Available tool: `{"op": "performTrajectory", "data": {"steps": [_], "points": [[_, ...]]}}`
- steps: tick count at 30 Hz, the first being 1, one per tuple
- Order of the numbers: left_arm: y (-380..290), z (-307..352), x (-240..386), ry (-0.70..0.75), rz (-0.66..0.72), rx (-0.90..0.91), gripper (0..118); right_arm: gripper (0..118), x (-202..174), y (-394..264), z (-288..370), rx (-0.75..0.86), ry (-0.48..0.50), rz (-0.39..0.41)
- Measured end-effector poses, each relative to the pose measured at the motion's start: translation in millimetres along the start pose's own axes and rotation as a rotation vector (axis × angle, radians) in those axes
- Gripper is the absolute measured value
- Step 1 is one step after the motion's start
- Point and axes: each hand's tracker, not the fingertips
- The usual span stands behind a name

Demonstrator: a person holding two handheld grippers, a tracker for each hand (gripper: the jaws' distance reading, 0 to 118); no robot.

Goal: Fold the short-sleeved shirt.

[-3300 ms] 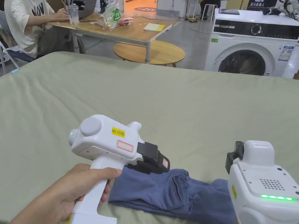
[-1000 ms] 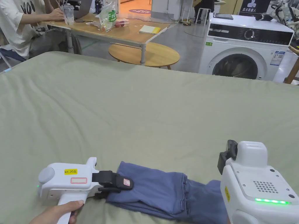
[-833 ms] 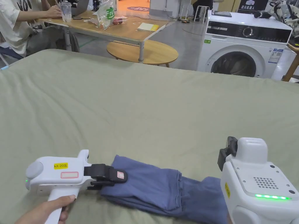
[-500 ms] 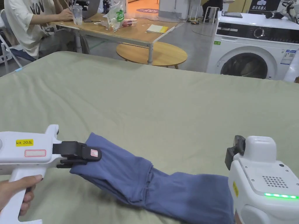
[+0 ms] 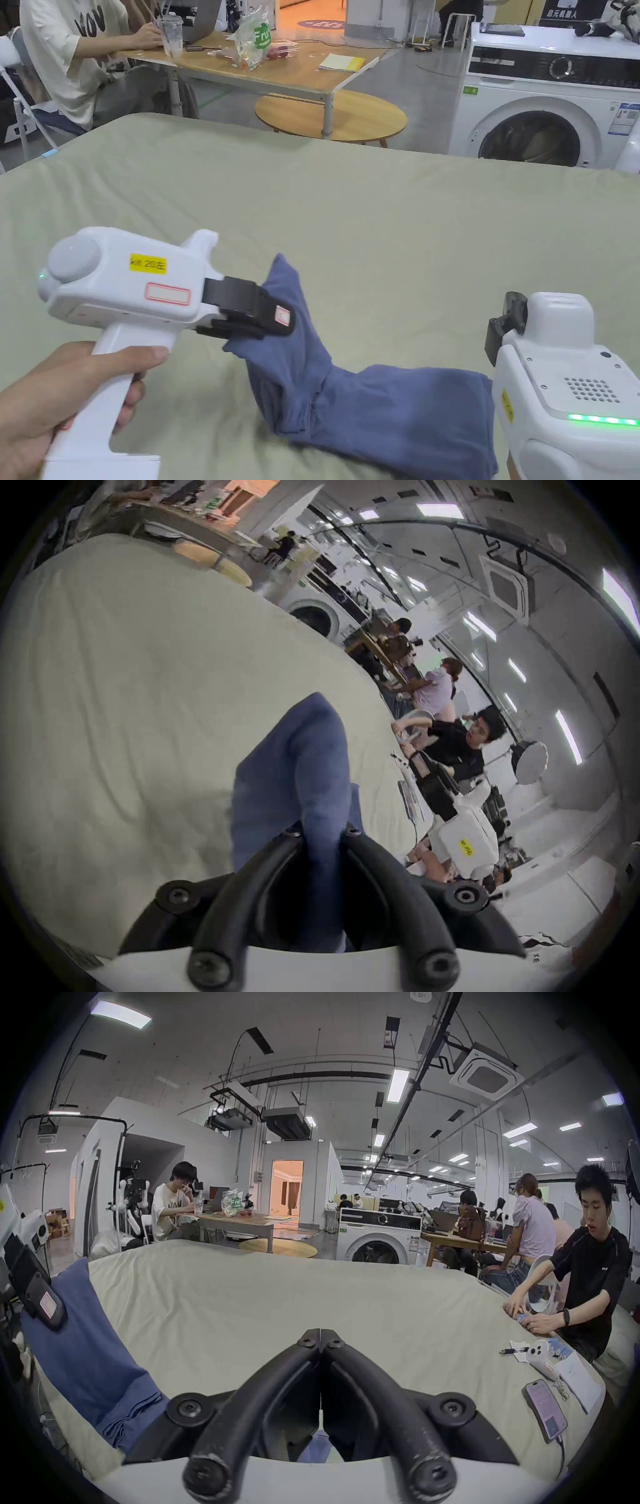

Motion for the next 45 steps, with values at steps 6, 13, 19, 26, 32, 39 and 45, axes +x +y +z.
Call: {"op": "performTrajectory", "data": {"steps": [6, 13, 19, 26, 32, 39, 45], "points": [[7.7, -48.8, 44.5, -0.035, -0.005, -0.068, 6, 0, 10.2, -1.7, 5.8, -0.002, -0.022, 0.001], [1.8, -129.8, 70.2, -0.049, 0.0, -0.168, 6, 0, 23.1, -5.1, 9.8, -0.012, -0.049, -0.01], [-18.3, -203.9, 69.9, 0.047, 0.004, -0.267, 6, 0, 31.4, -9.1, 12.4, -0.027, -0.072, -0.012], [-32.7, -232.9, 58.7, -0.031, 0.097, -0.284, 45, 0, 39.8, -11.5, 13.5, -0.039, -0.089, -0.016], [-20.3, -193.5, 74.9, -0.06, 0.013, -0.234, 54, 0, 45.9, -7.5, 16.7, -0.03, -0.093, -0.021], [-9.1, -182.4, 62.3, -0.117, 0.056, -0.171, 14, 0, 48.3, -5.3, 19.0, -0.025, -0.097, -0.028], [-41.3, -244.3, 42.5, -0.17, 0.118, -0.3, 4, 0, 51.0, -6.0, 19.7, -0.028, -0.102, -0.039]]}}
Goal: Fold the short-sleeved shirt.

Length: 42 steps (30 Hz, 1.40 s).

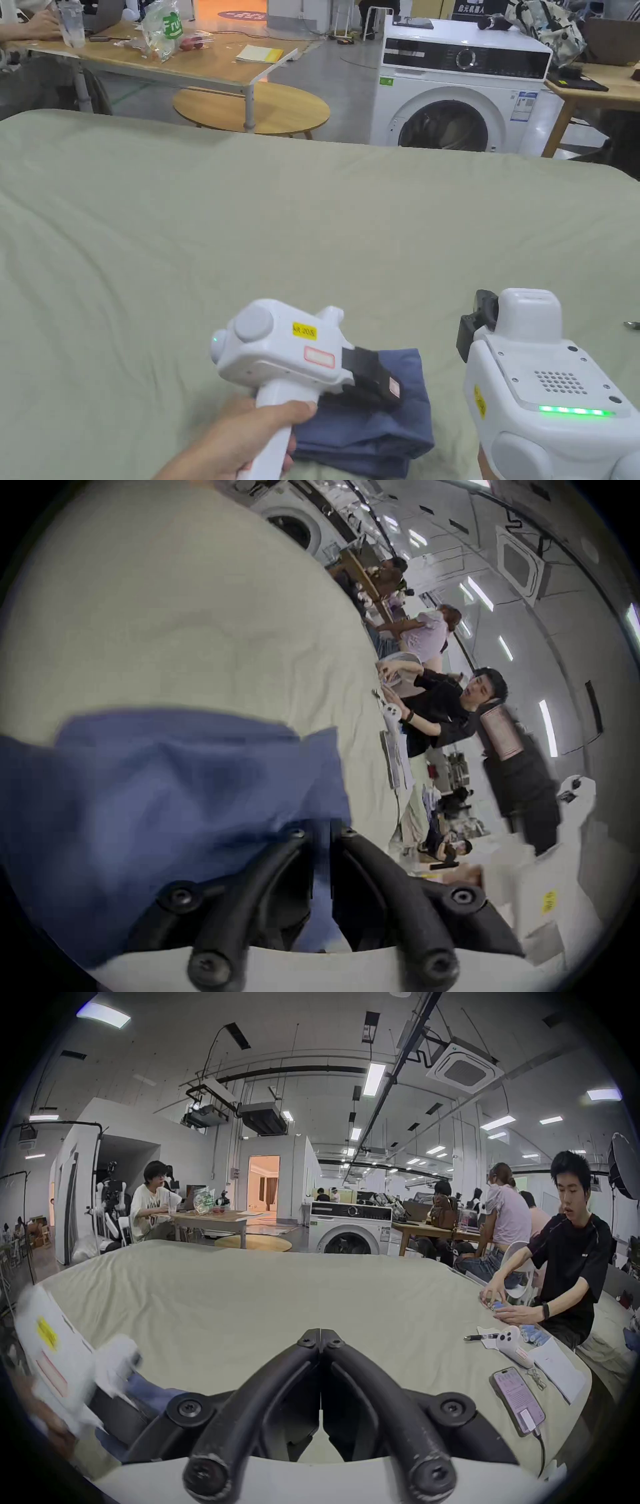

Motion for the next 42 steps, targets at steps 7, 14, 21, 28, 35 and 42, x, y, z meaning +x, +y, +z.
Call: {"op": "performTrajectory", "data": {"steps": [7, 14, 21, 28, 35, 42], "points": [[-18.9, -39.6, -20.7, 0.007, -0.025, -0.008, 0, 0, 5.5, -1.2, 0.7, -0.005, -0.009, 0.0], [-8.9, 3.6, 0.0, 0.036, -0.126, 0.064, 0, 0, 5.9, 1.0, -0.2, 0.024, -0.015, 0.0], [-5.0, 104.4, 19.4, 0.296, -0.378, 0.498, 0, 0, -5.0, 3.2, -13.0, 0.076, -0.016, -0.003], [-33.8, 150.7, 25.5, 0.701, -0.587, 0.889, 0, 0, -17.9, 12.8, -19.5, 0.139, -0.006, -0.042], [-52.3, 164.8, 20.9, 0.853, -0.613, 1.168, 0, 0, -30.9, 24.0, -23.1, 0.167, 0.006, -0.049], [-56.0, 172.5, 13.5, 0.859, -0.58, 1.156, 0, 0, -33.0, 28.2, -11.4, 0.144, 0.027, -0.017]]}}
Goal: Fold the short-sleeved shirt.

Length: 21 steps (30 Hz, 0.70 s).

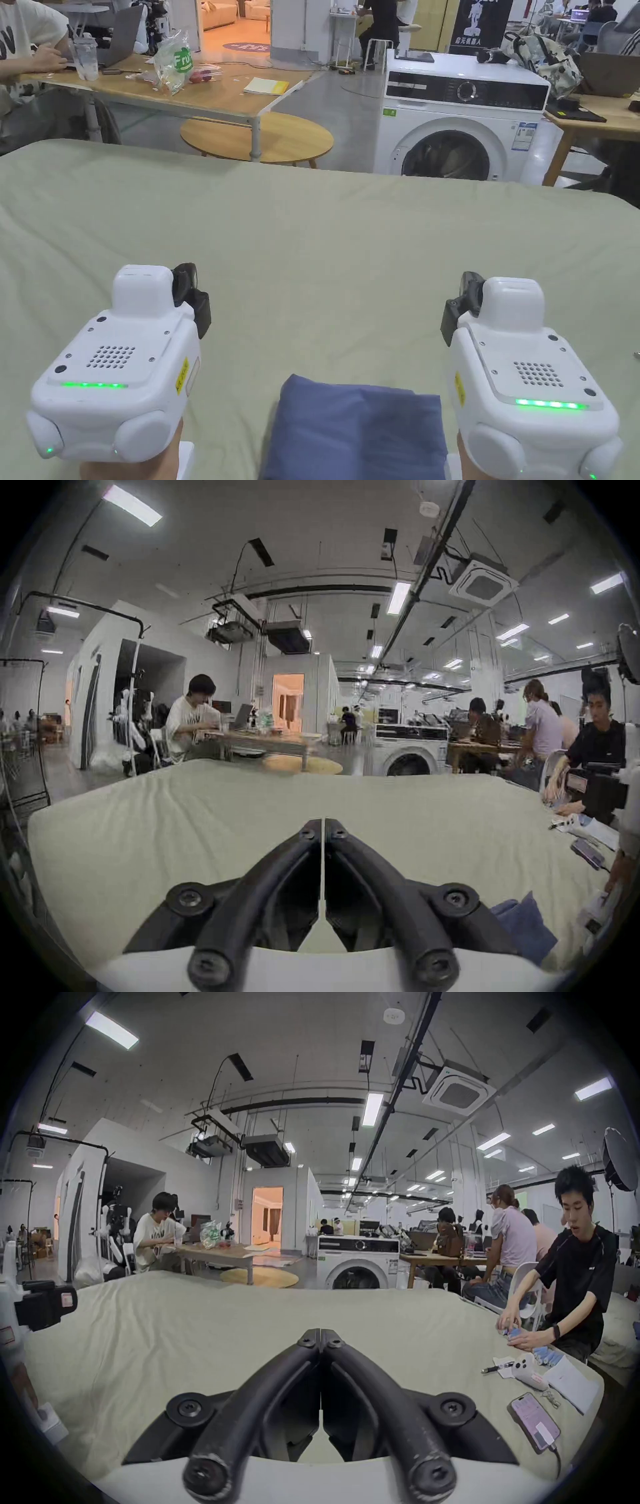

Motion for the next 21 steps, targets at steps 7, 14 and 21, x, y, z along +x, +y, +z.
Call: {"op": "performTrajectory", "data": {"steps": [7, 14, 21], "points": [[3.0, 9.0, -6.3, -0.027, 0.029, -0.044, 0, 0, -7.7, -39.7, 31.6, -0.318, 0.14, 0.053], [-9.8, 8.7, -9.8, -0.105, -0.007, -0.194, 0, 0, -13.4, -105.6, 4.8, -0.654, 0.131, 0.065], [-36.9, -14.3, -42.2, -0.352, 0.261, -0.604, 0, 0, -8.3, -112.0, -8.6, -0.705, 0.138, 0.013]]}}
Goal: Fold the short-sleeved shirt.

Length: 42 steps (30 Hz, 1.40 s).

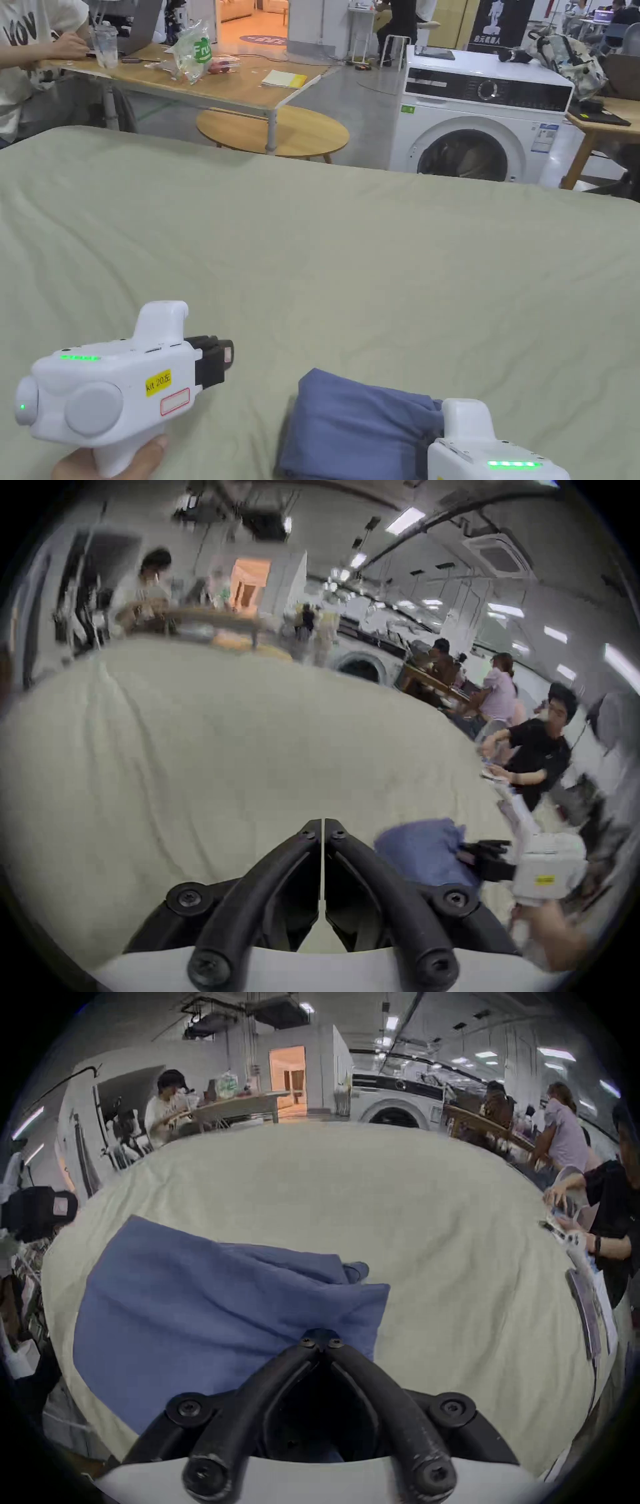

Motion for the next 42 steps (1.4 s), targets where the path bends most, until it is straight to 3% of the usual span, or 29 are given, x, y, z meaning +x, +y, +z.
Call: {"op": "performTrajectory", "data": {"steps": [2, 3, 5, 6, 7, 10, 15, 19, 23, 32, 33, 34, 35, 37, 42], "points": [[0.0, -9.1, -17.3, -0.101, 0.103, -0.102, 0, 0, -1.7, -1.0, 0.1, 0.002, -0.004, 0.026], [-1.0, -14.3, -24.5, -0.156, 0.154, -0.152, 5, 0, -1.9, -1.0, 0.5, 0.003, -0.005, 0.032], [-2.7, -27.2, -40.0, -0.241, 0.221, -0.246, 59, 0, -1.6, -0.7, 0.7, 0.002, -0.004, 0.033], [-4.1, -33.8, -45.7, -0.289, 0.242, -0.277, 72, 0, -1.7, -1.0, 1.2, 0.003, -0.003, 0.033], [-7.5, -37.8, -48.9, -0.339, 0.268, -0.285, 73, 0, -1.7, -0.9, 1.2, 0.002, -0.003, 0.034], [-13.5, -56.3, -62.4, -0.5, 0.407, -0.349, 73, 0, -1.8, -1.3, 0.9, 0.002, -0.004, 0.038], [-25.6, -85.4, -53.4, -0.501, 0.396, -0.414, 73, 0, -2.2, -1.5, 1.4, 0.002, -0.005, 0.039], [-32.9, -107.4, -45.8, -0.638, 0.49, -0.456, 73, 0, -1.8, -1.4, 1.3, 0.002, -0.007, 0.04], [-38.8, -122.5, -31.5, -0.703, 0.476, -0.478, 73, 0, -2.8, -1.7, 1.6, 0.005, -0.01, 0.043], [-38.6, -132.4, -12.4, -0.664, 0.418, -0.487, 73, 0, -3.5, -2.3, 1.6, 0.01, -0.017, 0.042], [-39.4, -131.8, -10.1, -0.652, 0.392, -0.483, 66, 0, -3.7, -2.8, 1.6, 0.011, -0.019, 0.041], [-40.8, -131.1, -9.7, -0.58, 0.349, -0.48, 42, 0, -3.7, -3.2, 2.0, 0.015, -0.019, 0.039], [-41.9, -130.1, -8.4, -0.539, 0.339, -0.476, 34, 0, -3.2, -3.9, 2.2, 0.018, -0.018, 0.035], [-50.2, -130.6, -15.8, -0.627, 0.413, -0.443, 31, 0, -2.4, -4.3, 3.7, 0.024, -0.011, 0.029], [-52.4, -130.6, -19.8, -0.632, 0.425, -0.433, 29, 0, -0.7, -5.6, 6.5, 0.048, 0.0, 0.034]]}}
